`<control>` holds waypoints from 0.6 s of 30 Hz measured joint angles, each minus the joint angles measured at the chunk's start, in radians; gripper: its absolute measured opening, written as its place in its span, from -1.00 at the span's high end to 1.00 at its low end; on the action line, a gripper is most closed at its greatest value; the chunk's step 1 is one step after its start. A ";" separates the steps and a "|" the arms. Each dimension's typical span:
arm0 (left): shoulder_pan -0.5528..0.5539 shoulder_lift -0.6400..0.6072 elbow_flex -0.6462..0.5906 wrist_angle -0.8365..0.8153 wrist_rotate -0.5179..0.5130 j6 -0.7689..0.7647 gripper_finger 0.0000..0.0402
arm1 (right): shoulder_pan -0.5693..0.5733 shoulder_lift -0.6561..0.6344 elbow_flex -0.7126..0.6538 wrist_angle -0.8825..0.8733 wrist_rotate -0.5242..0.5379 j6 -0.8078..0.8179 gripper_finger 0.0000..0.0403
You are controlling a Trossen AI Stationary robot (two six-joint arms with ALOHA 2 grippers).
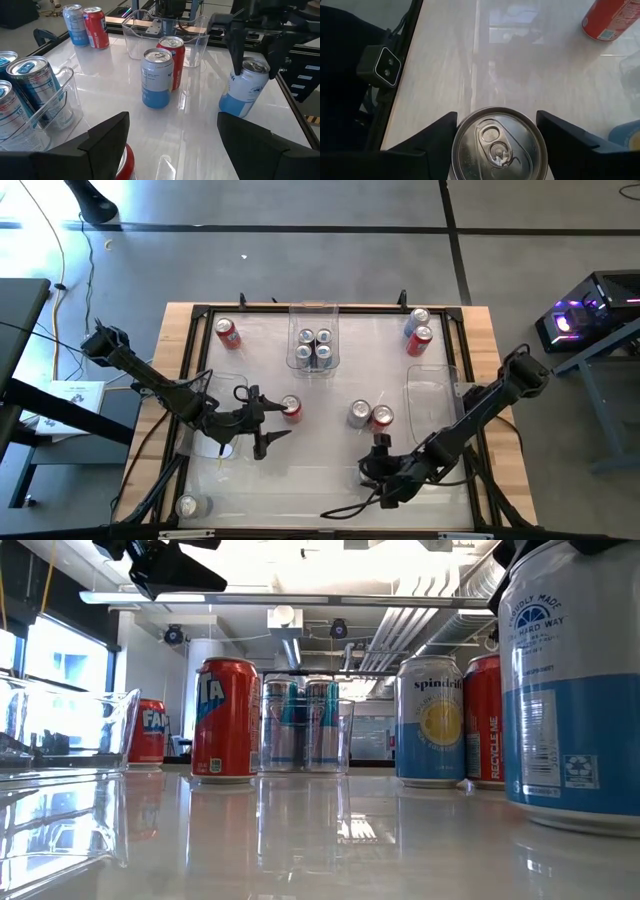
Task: Sort soda cans
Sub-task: Put the bottom right blue-white soda can into the bottom right transparent bin
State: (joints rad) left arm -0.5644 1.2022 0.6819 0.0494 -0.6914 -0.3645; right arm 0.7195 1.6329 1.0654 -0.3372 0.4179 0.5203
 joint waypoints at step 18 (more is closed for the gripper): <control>0.000 0.000 0.000 0.000 0.000 0.000 -0.47 | 0.000 0.000 -0.003 -0.002 -0.050 -0.043 -0.43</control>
State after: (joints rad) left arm -0.5644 1.2022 0.6819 0.0492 -0.6914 -0.3641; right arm 0.7197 1.6333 1.0622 -0.3396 0.3683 0.4771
